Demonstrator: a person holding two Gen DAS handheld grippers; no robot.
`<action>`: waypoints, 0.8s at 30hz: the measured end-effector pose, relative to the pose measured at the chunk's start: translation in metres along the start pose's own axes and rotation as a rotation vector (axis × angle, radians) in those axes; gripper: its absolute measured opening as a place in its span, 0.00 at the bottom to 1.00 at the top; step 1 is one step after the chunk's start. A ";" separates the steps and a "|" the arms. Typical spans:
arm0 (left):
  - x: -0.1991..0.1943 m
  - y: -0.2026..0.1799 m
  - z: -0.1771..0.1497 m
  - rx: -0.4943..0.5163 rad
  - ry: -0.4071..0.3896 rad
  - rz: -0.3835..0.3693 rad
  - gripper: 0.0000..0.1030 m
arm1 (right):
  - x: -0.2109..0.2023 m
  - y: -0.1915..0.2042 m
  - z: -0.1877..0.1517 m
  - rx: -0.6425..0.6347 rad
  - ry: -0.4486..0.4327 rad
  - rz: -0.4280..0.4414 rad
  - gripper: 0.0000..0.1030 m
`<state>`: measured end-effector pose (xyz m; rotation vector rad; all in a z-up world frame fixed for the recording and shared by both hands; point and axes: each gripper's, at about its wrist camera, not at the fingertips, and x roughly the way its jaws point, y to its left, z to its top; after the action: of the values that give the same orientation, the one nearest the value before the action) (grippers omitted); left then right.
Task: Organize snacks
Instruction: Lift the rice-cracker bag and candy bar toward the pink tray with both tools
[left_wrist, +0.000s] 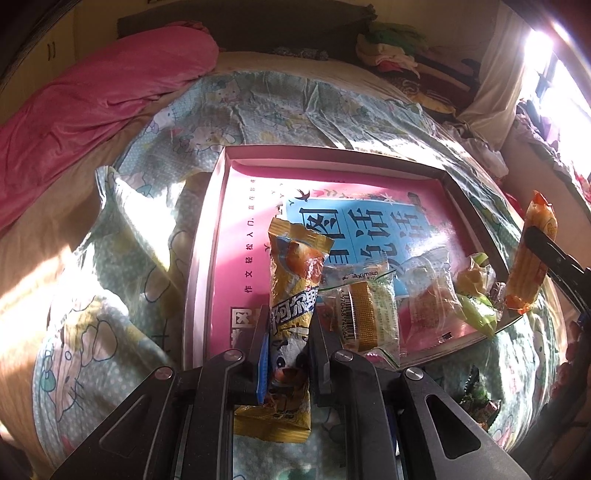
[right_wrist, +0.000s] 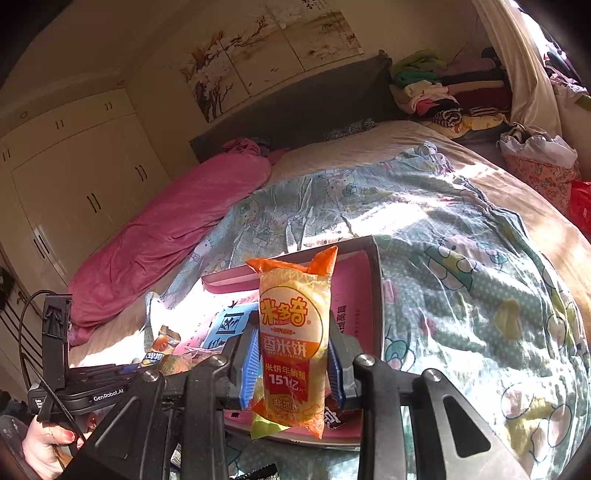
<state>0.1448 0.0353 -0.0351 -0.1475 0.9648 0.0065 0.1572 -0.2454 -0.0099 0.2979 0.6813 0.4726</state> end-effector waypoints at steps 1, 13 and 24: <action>0.001 -0.001 0.000 0.003 0.001 -0.001 0.16 | 0.001 -0.001 0.000 0.001 0.002 -0.006 0.31; 0.009 -0.011 0.001 0.010 0.005 0.005 0.16 | 0.010 -0.006 -0.004 0.006 0.036 -0.034 0.31; 0.014 -0.021 0.006 0.017 -0.002 0.026 0.16 | 0.020 0.003 -0.008 -0.041 0.060 -0.046 0.31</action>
<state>0.1592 0.0144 -0.0407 -0.1193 0.9648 0.0226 0.1646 -0.2316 -0.0249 0.2291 0.7347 0.4523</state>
